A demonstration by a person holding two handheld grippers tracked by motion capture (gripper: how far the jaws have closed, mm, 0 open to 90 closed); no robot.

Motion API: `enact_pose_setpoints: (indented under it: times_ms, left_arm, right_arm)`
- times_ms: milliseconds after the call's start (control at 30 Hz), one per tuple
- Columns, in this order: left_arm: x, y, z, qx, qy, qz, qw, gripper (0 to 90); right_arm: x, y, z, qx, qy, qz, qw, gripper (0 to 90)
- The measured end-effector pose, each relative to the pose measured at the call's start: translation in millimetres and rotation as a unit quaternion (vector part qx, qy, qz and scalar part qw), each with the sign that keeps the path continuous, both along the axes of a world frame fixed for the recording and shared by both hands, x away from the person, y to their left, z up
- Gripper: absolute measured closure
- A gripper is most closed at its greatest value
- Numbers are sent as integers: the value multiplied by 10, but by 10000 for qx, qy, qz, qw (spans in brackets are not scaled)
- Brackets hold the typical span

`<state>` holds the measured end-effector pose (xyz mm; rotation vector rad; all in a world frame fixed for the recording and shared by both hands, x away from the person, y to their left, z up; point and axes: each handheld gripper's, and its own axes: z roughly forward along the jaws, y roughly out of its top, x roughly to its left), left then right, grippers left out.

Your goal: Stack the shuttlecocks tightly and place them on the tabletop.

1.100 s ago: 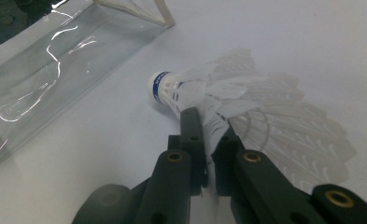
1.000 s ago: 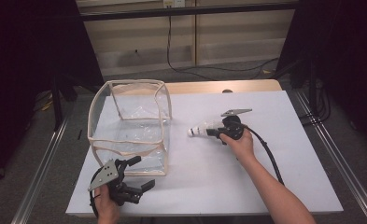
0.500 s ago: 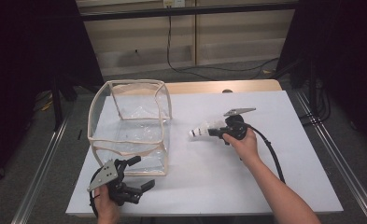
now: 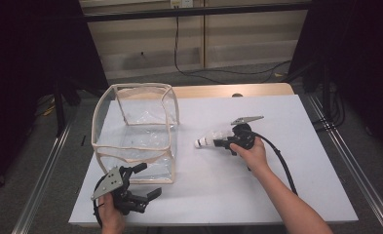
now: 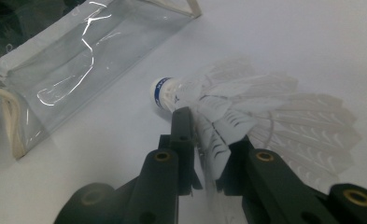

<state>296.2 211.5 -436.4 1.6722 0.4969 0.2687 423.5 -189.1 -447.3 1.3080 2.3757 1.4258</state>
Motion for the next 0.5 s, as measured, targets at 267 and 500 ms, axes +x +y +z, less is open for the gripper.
enact_pose_setpoints:
  times_ms: [267, 500]
  left_arm:
    - [3, 0, -1, 22, -10, -6, 10000, 25]
    - [3, -5, -5, 17, 0, -1, 10000, 25]
  right_arm:
    - [16, 62, -41, 83, -19, 132, 9999, 686]
    - [15, 87, -47, -2, -89, 122, 9999, 642]
